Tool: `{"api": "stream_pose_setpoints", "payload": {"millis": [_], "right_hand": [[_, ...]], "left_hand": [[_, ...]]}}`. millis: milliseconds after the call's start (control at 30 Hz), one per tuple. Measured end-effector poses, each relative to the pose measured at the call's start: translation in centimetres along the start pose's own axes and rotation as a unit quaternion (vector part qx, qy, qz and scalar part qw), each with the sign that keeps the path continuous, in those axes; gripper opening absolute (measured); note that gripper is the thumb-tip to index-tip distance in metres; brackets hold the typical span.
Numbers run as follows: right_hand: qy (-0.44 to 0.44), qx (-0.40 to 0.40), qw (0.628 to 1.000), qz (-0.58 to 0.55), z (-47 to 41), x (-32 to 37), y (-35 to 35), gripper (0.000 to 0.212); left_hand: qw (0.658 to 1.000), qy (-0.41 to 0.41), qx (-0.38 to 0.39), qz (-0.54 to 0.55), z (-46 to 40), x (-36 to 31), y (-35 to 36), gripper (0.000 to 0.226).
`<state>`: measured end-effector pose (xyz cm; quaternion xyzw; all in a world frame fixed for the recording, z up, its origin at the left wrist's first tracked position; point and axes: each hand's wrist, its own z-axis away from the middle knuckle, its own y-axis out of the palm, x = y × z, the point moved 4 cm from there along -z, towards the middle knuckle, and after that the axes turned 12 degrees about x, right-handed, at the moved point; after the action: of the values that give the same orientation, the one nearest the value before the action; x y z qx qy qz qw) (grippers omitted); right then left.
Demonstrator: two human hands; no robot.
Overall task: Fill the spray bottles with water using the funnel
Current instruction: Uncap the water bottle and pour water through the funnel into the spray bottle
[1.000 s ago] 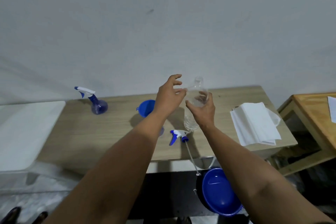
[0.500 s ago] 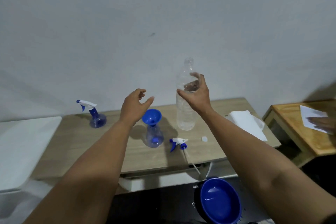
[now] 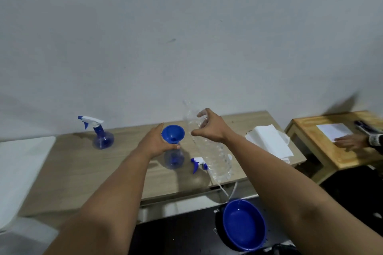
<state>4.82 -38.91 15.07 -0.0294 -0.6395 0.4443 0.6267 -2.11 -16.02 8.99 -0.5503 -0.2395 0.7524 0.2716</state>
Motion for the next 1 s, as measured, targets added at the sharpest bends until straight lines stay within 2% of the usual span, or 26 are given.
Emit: {"api": "stream_pose_setpoints", "payload": {"millis": [100, 200, 267, 333, 433, 600, 1000], "right_hand": [[0.015, 0.02, 0.999, 0.031, 0.0, -0.3, 0.4, 0.061], [0.023, 0.059, 0.996, 0.07, -0.1, -0.4, 0.8, 0.062], [0.029, 0.084, 0.992, 0.091, 0.0, -0.5, 1.2, 0.064], [0.035, 0.101, 0.989, 0.106, 0.0, -0.7, 1.4, 0.066], [0.048, 0.123, 0.983, 0.131, 0.1, -1.1, 1.6, 0.07], [0.064, 0.148, 0.974, 0.16, 0.4, -1.3, 1.4, 0.07], [0.09, 0.197, 0.949, 0.229, -0.3, -0.7, 1.7, 0.072]], "left_hand": [[1.0, 0.01, 0.0, 0.002, 0.0, 0.2, 0.0, 0.112], [1.0, 0.026, 0.002, 0.008, 0.3, 0.1, 0.0, 0.084], [1.0, 0.027, -0.004, 0.003, 0.2, 0.4, 0.0, 0.077], [1.0, 0.021, -0.006, -0.002, 0.1, 1.0, 0.0, 0.079], [1.0, 0.011, -0.011, 0.004, -0.4, 1.5, 0.1, 0.1], [0.999, 0.039, -0.015, 0.033, -0.4, 1.1, 0.1, 0.074], [0.999, 0.031, -0.022, 0.039, -0.7, 1.2, 0.2, 0.075]]}}
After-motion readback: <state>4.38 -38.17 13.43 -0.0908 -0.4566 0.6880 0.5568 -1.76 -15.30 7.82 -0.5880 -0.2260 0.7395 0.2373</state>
